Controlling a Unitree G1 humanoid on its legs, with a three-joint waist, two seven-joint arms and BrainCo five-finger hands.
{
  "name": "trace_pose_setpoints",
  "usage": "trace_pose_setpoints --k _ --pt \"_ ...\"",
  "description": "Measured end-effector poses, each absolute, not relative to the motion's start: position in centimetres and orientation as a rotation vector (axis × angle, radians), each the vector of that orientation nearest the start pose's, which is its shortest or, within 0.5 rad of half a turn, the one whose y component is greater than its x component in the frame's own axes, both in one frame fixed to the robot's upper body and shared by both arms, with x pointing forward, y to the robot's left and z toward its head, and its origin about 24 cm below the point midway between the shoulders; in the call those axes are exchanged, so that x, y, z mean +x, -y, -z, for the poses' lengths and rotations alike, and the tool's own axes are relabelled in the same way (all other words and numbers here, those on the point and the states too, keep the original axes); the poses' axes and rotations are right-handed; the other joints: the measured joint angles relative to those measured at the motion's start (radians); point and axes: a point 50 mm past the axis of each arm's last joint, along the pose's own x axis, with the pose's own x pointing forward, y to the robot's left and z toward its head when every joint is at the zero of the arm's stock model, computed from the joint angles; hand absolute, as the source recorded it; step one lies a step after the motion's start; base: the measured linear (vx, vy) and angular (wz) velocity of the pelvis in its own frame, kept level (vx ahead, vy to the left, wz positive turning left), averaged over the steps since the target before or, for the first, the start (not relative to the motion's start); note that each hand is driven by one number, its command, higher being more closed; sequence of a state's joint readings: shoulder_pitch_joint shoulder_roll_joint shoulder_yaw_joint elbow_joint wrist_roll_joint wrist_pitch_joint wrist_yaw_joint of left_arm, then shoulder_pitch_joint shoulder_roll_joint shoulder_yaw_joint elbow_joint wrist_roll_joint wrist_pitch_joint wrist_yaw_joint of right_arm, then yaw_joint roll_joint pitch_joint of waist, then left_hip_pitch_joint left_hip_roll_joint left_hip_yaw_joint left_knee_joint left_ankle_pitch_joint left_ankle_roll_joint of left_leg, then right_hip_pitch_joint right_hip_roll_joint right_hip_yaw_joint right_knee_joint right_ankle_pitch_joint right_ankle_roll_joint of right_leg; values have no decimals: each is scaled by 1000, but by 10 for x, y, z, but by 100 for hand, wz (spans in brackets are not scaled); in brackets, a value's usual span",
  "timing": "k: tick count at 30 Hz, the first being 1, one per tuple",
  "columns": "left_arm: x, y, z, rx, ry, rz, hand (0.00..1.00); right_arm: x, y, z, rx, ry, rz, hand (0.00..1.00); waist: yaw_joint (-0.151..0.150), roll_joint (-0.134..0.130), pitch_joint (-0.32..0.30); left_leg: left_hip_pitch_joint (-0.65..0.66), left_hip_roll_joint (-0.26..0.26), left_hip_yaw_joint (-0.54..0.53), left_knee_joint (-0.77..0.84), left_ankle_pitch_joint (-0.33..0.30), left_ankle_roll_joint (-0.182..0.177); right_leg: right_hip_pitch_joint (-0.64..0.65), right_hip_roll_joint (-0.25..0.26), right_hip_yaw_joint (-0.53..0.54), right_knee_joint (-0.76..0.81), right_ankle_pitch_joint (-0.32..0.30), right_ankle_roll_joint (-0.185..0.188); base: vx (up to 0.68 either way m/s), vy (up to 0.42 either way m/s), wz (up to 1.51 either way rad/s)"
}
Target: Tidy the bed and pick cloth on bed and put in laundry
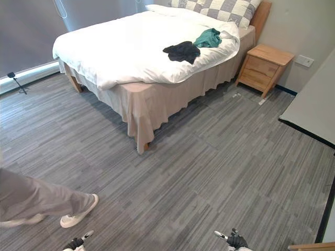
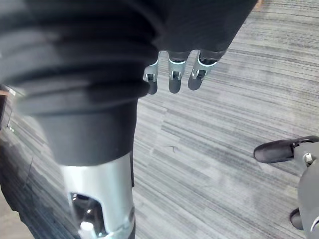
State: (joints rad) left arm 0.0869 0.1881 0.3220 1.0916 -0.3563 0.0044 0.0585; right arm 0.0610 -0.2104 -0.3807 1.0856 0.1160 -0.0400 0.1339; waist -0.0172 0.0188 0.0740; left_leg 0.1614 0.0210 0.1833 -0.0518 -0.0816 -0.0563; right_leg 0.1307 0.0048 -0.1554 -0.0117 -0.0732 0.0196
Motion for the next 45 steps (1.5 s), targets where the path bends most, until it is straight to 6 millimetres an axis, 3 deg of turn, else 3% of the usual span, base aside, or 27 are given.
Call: trace_pose_setpoints --k 4,6,7,8,9,11,14,15,17,18,20,21,22,24,25,27,28,29,32,34,36,39,40,41,42,43,45 --pt "76 -256 155 -269 -1065 -622 0 92 268 146 148 -1014 388 0 0 -10 22 1 -4 0 3 -2 2 -19 -8 0 46 -27 8 -38 -23 0" --pt "86 -252 154 -252 -1052 -583 0 98 266 145 141 -1002 373 0 1 -18 62 1 -16 2 22 -14 14 -85 -38 -4 208 -103 22 -51 8 0" --pt "90 -249 153 -240 -1050 -558 0 104 264 144 130 -995 353 0 1 -22 102 -4 -22 9 66 -37 31 -152 -67 -10 374 -142 72 -88 36 -11" --pt "92 -248 153 -238 -1046 -549 0 105 262 144 129 -995 341 0 6 -28 119 -5 -25 22 93 -56 39 -204 -88 -13 495 -150 84 -125 45 -22" --pt "92 -249 153 -242 -1041 -553 0 105 256 146 138 -1000 328 0 11 -30 143 -1 -35 34 118 -81 55 -283 -139 -44 696 -155 69 -97 40 -19" --pt "85 -250 154 -245 -1053 -567 0 97 253 150 148 -1028 329 0 8 -42 146 25 -46 33 143 -116 59 -331 -199 -80 812 -185 51 21 39 -12" --pt "81 -254 154 -235 -1056 -575 0 84 249 155 163 -1079 332 0 -7 -21 152 40 8 16 196 -169 46 -356 -156 -72 721 -210 77 197 -43 6" --pt "86 -257 152 -228 -1046 -569 0 83 248 155 170 -1083 330 0 -14 -4 162 39 53 8 209 -184 28 -376 -114 -76 627 -194 67 325 -174 23" --pt "102 -264 146 -214 -1010 -549 0 86 245 155 179 -1074 315 0 -30 -6 180 34 109 -11 203 -201 -4 -414 -79 -71 317 -52 60 451 -321 29" --pt "110 -270 142 -214 -979 -556 0 87 241 156 202 -1068 320 0 -32 -48 204 64 111 -18 196 -227 -48 -463 -116 -29 152 58 97 394 -308 16" --pt "110 -271 142 -229 -975 -572 0 77 241 158 203 -1090 329 0 -34 -66 221 125 129 -18 199 -284 -83 -486 -157 -14 173 120 106 490 -415 16" --pt "109 -267 143 -249 -975 -578 0 76 244 158 200 -1092 337 0 -35 -43 233 156 157 -19 198 -307 -67 -486 -139 -28 227 160 88 648 -501 29" --pt "104 -262 147 -265 -990 -577 0 71 247 158 198 -1098 349 0 -46 -1 216 184 206 -32 208 -313 -3 -530 -101 -55 378 118 52 474 -314 9" --pt "104 -264 146 -282 -975 -602 0 80 244 157 227 -1072 360 0 -34 11 214 167 239 -40 296 -220 -55 -555 -77 -61 485 41 -40 571 -441 -18" --pt "99 -262 148 -298 -982 -609 0 80 249 155 215 -1063 370 0 -35 38 199 132 266 -64 387 -159 -53 -536 -55 -81 498 1 -78 575 -449 -16" --pt "95 -256 150 -319 -986 -592 0 77 254 154 169 -1074 352 0 -34 62 188 18 303 -108 647 -64 -29 -452 -6 -87 433 -46 -87 589 -330 8" --pt "91 -251 152 -334 -990 -577 0 80 254 154 132 -1079 317 0 -26 79 186 -76 284 -157 853 -114 -67 -364 32 -70 354 -48 -91 572 -262 5" --pt "87 -246 154 -347 -1000 -572 0 80 256 153 90 -1090 291 0 -19 68 191 -134 244 -175 955 -168 -61 -284 54 -49 293 -51 -96 537 -206 -1" --pt "68 -226 160 -401 -1024 -551 0 93 267 145 7 -1022 228 0 37 48 193 -339 103 -97 889 -223 -9 -88 64 -29 173 -79 -131 548 -151 -23" --pt "64 -223 161 -411 -1026 -557 0 100 265 143 -21 -1001 196 0 65 47 192 -410 89 0 758 -203 8 -40 63 -29 159 -92 -133 413 -57 -29" --pt "59 -223 162 -425 -1026 -583 0 113 261 138 -44 -946 150 0 76 43 187 -456 88 216 501 -117 11 35 62 -54 122 -128 -127 516 -28 8" --pt "59 -224 161 -443 -1015 -600 0 119 261 135 -61 -929 129 0 76 32 161 -456 41 552 266 -49 98 157 67 -149 69 -198 -58 577 34 67" --pt "60 -222 162 -448 -1019 -599 0 120 263 134 -67 -926 132 0 75 34 152 -458 27 569 257 -54 126 162 67 -170 90 -215 -31 846 56 87" --pt "57 -216 164 -474 -1042 -624 0 120 267 132 -82 -929 135 0 72 46 126 -448 16 571 238 -43 237 126 64 -203 222 -261 38 734 39 64" --pt "53 -217 165 -471 -1072 -646 0 128 262 133 -72 -927 127 0 78 38 109 -435 -3 552 235 42 328 51 26 -230 465 -293 89 737 13 84" --pt "51 -218 166 -468 -1087 -648 0 136 257 133 -57 -918 117 0 64 10 108 -418 -34 498 232 24 326 -27 -38 -228 669 -265 132 559 0 84" --pt "52 -218 167 -453 -1098 -634 0 143 248 135 -31 -930 105 0 61 -10 118 -322 -61 412 245 -4 305 -81 -137 -263 844 -312 106 630 18 120"
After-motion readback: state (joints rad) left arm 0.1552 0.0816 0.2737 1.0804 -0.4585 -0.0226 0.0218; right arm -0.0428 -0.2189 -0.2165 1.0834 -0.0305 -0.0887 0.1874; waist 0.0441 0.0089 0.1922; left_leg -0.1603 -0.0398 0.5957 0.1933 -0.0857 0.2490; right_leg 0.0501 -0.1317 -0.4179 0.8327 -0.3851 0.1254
